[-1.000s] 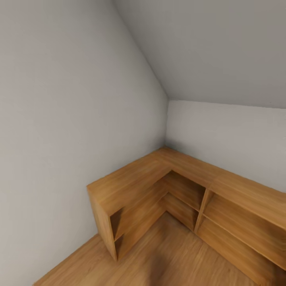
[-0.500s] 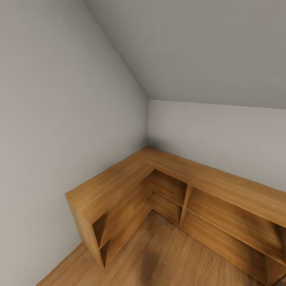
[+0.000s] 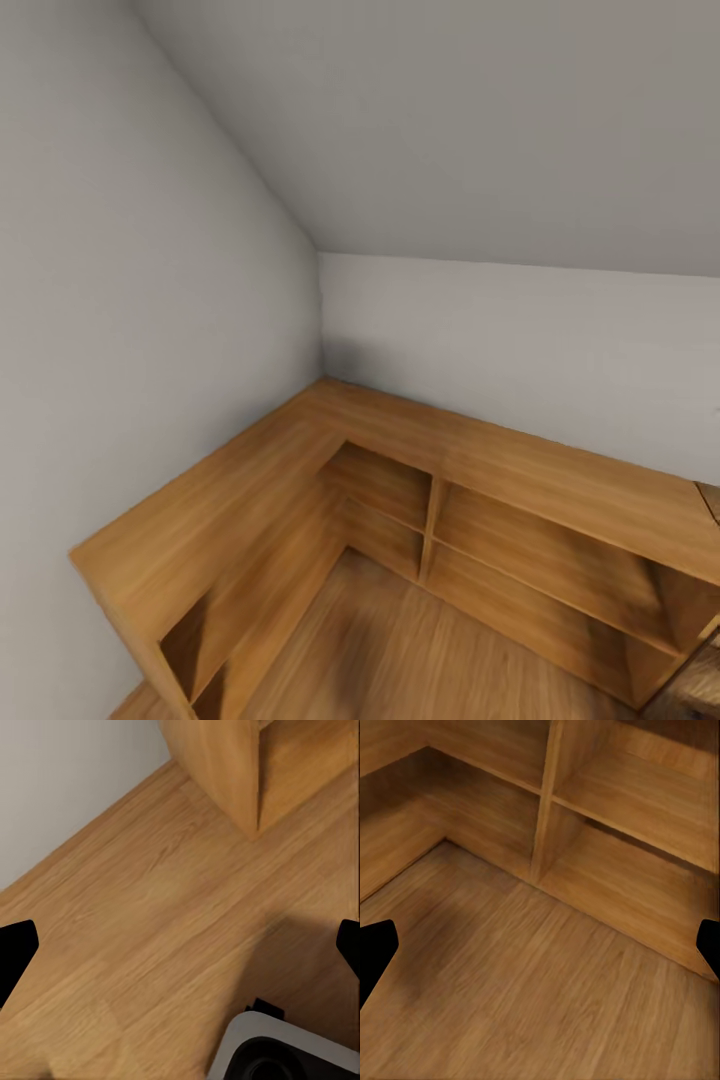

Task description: In the bedroom, organize the workspace by keeping the computer under the desk, ensuring the monitor is on the desk, placing the keyboard on the desk next to the monitor, placing the mouse on the desk next to the keyboard, moving the folder from the swivel chair onto the desk next to the mouse, stacking the notebook on top of the folder with the pen on top of the notebook, and positioning the swivel chair next to the desk.

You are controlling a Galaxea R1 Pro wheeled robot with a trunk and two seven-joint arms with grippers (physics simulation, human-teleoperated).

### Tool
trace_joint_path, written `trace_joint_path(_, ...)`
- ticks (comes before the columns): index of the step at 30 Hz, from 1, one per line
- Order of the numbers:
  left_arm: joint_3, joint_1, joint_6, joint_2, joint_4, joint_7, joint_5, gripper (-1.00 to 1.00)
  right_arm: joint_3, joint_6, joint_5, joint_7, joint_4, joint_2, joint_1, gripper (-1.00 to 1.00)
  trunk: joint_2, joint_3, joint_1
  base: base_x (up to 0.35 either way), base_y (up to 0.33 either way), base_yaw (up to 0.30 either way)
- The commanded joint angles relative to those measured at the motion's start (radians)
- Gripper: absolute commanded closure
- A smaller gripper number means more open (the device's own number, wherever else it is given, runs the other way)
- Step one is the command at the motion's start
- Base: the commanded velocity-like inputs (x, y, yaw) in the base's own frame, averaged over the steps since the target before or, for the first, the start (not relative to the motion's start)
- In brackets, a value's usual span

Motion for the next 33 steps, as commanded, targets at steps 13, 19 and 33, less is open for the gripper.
trace_joint_path(13,-0.009,0.001,-0.001,-0.001,-0.002,0.001,0.007,-1.0,0.008,-0.003,-0.002,-0.006,0.002,0.001,-0.001,-1.0,-0.001,-0.001,0.001,0.327,0.0,-0.3)
trace_joint_path(19,-0.008,0.001,-0.001,0.0,-0.002,0.0,0.007,-1.0,0.009,-0.002,-0.002,-0.006,0.002,0.001,-0.001,-1.0,-0.001,-0.001,0.001,0.279,0.0,-0.3)
trace_joint_path(33,-0.008,0.001,0.0,0.0,-0.002,0.0,0.007,-1.0,0.008,-0.001,-0.002,-0.006,0.002,0.001,-0.001,-1.0,-0.001,-0.001,0.001,0.024,0.132,-0.3)
